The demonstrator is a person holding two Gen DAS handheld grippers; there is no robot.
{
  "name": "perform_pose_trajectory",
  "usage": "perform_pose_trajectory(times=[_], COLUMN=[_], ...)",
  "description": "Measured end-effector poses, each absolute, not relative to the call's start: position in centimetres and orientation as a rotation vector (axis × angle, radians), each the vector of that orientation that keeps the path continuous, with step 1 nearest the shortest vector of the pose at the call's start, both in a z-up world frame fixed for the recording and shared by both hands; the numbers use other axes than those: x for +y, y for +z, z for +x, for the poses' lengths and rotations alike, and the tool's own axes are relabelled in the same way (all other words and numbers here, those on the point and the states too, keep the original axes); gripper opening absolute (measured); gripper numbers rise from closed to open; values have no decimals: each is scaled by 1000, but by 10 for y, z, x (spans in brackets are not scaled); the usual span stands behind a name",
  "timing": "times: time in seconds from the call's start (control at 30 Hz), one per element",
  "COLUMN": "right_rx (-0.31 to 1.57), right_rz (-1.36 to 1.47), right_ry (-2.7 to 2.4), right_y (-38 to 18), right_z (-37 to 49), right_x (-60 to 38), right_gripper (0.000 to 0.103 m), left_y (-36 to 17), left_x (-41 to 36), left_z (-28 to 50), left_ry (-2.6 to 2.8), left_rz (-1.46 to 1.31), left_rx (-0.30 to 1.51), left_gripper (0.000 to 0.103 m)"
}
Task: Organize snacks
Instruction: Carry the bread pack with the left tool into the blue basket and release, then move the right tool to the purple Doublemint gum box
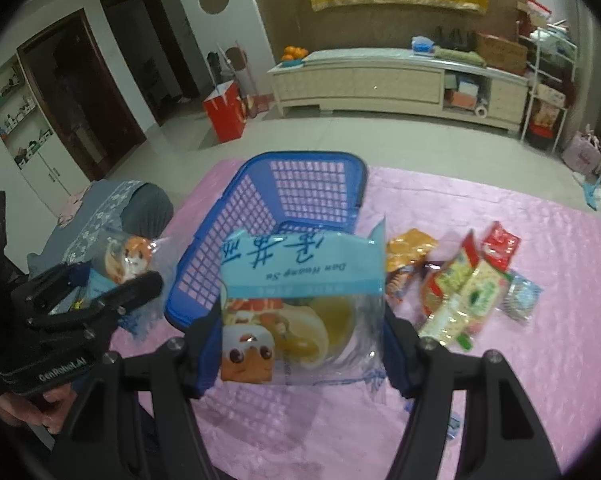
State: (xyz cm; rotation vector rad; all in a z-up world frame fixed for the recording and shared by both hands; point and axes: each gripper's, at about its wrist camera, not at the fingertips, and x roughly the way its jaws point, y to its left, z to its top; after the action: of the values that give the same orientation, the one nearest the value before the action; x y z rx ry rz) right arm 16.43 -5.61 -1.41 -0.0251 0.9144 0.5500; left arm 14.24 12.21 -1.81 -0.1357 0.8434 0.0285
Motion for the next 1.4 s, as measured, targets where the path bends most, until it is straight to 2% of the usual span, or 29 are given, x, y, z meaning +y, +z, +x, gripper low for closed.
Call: perform_pose_trajectory(times=[0.53,0.67,0.73,0.8,1.03,1.4], right_rx=[1007,1026,1033,1041,1019,965], right_rz=[-60,-51,-29,-17,-31,-34], right_ry=[560,541,558,571,571,539], right_y=[-45,-48,-49,-49,-42,-20], right_z=[185,191,191,192,188,170], right_x=[-18,-18,-18,-18,-20,-53], right_gripper=[70,71,71,74,87,88], left_y=[-52,-55,-58,-59,-49,-24], left_x=[143,144,143,145,142,108], left_z=[183,187,188,187,182,157], left_ry=[-2,-22,-34,-49,-31,-73], left_rz=[-184,-194,-198,-213,-180,-123], left_rx=[920,933,941,933,924,876], left_gripper=[66,68,72,78,81,81])
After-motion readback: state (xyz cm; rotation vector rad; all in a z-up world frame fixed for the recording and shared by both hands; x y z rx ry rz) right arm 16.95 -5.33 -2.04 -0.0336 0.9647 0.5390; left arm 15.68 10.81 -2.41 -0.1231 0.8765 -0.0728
